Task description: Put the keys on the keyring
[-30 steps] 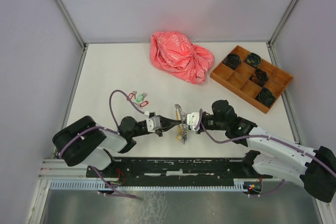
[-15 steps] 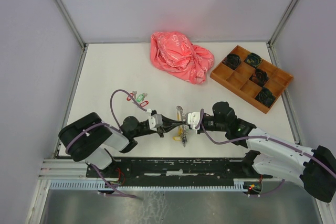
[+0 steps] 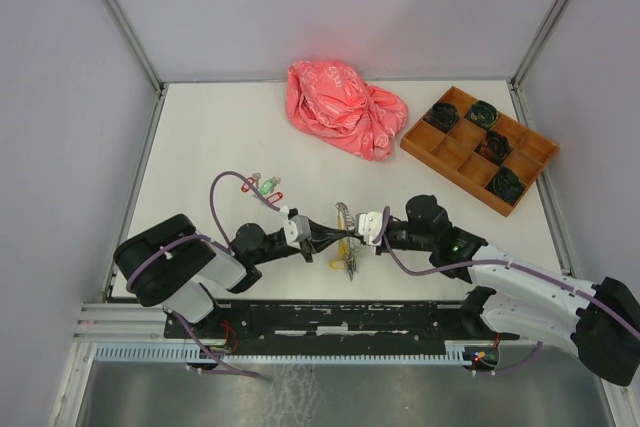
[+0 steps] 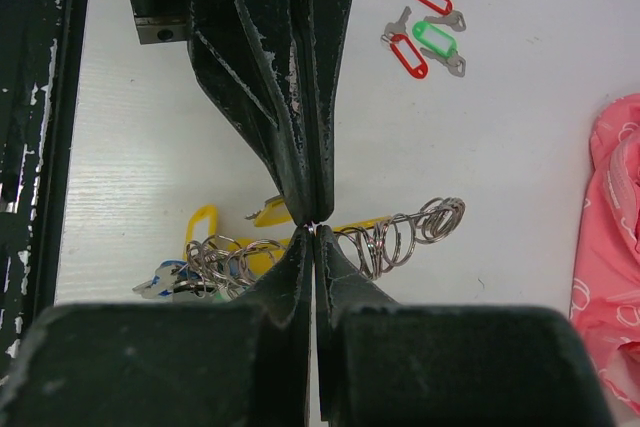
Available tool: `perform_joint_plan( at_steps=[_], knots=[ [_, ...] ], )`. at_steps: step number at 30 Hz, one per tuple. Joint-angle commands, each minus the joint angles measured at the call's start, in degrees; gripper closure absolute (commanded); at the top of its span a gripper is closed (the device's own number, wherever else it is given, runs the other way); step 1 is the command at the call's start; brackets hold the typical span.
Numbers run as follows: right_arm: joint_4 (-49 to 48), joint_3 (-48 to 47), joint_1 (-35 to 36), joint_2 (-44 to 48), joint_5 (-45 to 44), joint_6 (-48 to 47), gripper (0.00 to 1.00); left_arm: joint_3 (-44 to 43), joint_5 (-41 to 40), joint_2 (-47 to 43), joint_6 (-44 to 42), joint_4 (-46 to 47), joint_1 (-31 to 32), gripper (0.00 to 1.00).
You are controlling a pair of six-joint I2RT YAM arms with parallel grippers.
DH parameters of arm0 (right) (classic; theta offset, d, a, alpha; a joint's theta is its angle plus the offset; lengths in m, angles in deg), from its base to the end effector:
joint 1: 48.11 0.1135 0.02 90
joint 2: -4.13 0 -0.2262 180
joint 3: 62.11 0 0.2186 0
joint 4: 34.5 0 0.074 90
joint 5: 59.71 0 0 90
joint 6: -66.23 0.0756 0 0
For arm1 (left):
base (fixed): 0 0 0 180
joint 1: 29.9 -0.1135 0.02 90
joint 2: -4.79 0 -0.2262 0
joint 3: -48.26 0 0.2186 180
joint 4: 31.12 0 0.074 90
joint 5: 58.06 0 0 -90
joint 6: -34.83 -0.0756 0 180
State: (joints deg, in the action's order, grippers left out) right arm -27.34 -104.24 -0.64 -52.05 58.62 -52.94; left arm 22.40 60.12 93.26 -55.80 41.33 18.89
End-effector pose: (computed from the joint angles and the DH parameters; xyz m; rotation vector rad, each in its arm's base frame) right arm 0.1339 0.1990 0.1975 -1.4565 1.3058 0.6902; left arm 0.1399 -0.2139 0.1696 0.9919 1.1283 -1.0280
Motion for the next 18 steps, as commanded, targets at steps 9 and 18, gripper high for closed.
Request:
perform_joint_plan(
  at_steps=[9,18],
  knots=[
    [-15.94,1.43,-0.55,3.8,0.28,4.23,0.99,0.39,-10.8,0.07,12.25,10.76,0.38,0.97],
    [-8.46,0.99,-0.62,5.12,-3.94,2.15,0.99,3.66,-17.32,-4.6,12.13,6.28,0.31,0.97]
  ],
)
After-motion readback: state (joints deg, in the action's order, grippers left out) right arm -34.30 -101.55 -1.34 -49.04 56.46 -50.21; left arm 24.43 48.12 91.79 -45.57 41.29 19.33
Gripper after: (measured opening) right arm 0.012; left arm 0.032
